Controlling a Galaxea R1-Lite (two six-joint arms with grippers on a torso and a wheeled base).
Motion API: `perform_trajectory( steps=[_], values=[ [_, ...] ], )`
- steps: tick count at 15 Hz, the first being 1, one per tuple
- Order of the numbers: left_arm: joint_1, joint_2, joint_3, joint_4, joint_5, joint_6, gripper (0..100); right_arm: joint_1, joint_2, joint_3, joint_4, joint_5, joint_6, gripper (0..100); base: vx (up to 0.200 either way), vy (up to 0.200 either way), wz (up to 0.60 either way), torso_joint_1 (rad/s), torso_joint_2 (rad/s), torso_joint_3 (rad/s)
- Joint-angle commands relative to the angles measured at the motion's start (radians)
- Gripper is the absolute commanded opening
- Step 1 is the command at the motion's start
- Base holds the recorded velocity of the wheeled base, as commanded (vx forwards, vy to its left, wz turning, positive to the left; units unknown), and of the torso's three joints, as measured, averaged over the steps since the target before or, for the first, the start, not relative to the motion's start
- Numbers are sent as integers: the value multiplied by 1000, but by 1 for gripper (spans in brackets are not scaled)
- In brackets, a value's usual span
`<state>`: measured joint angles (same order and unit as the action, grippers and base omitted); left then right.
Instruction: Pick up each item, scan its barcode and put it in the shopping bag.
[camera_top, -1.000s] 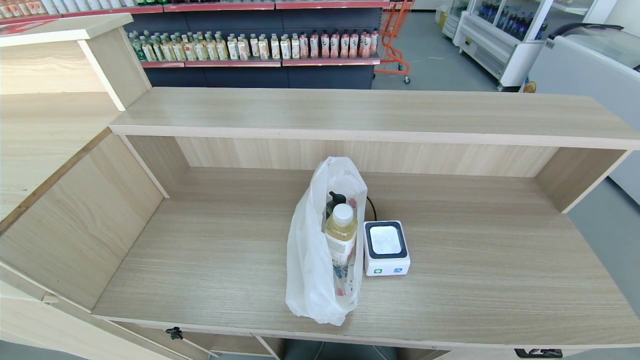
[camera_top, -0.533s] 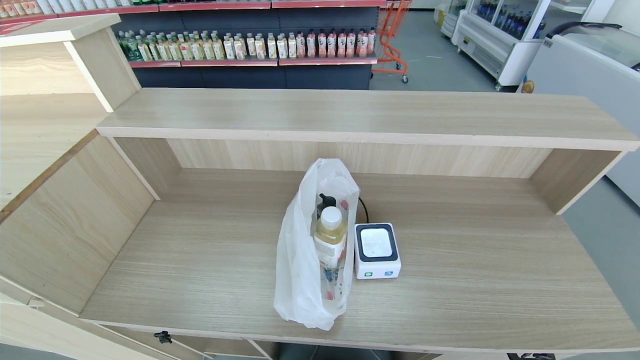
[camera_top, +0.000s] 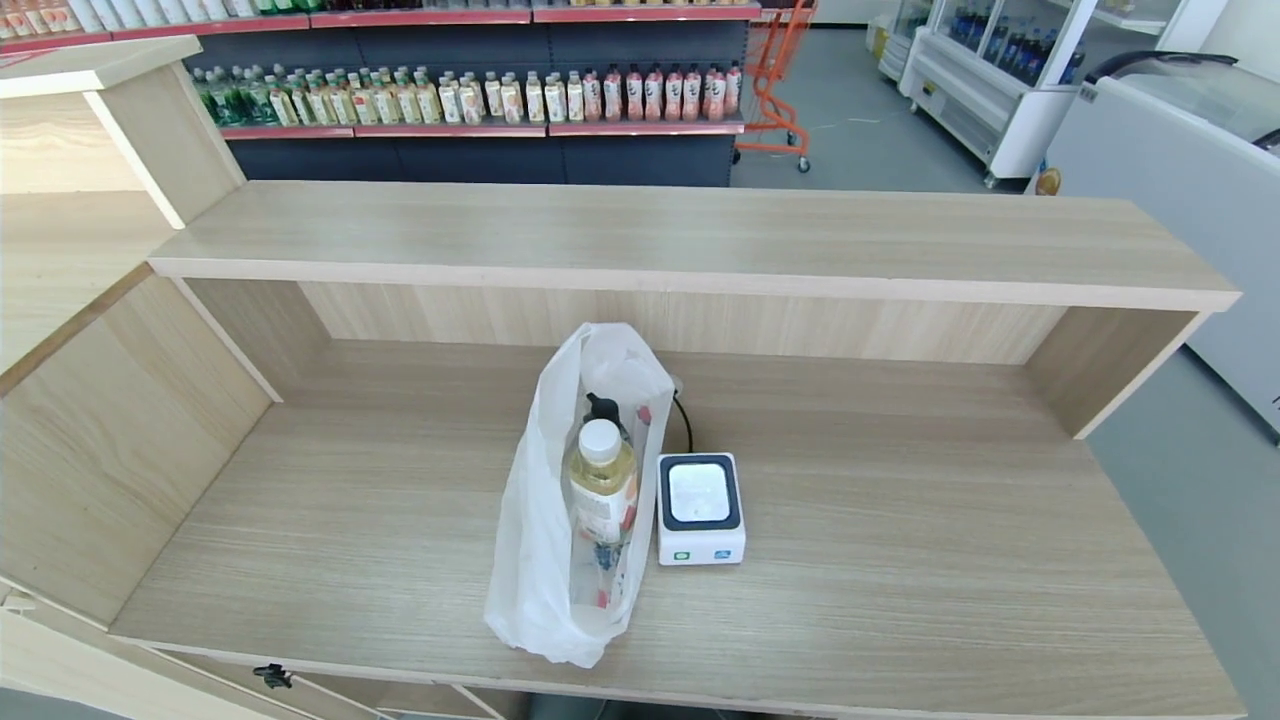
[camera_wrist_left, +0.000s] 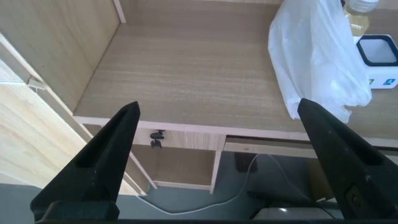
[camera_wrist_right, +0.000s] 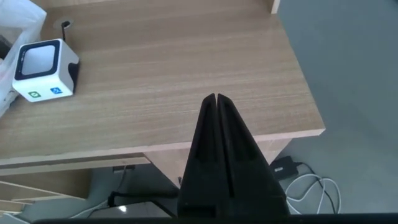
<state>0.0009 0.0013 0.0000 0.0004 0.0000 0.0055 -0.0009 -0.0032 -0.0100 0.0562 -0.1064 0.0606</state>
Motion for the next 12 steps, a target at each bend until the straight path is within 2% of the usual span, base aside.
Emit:
perform_trajectory(
  steps=[1,12],
  values=[
    [1,-1,0,0,0,-1,100,1,3,1,-1,1,1,0,0,0,0,0,0,0],
    [1,-1,0,0,0,-1,100,1,3,1,-1,1,-4,0,0,0,0,0,0,0]
  ],
)
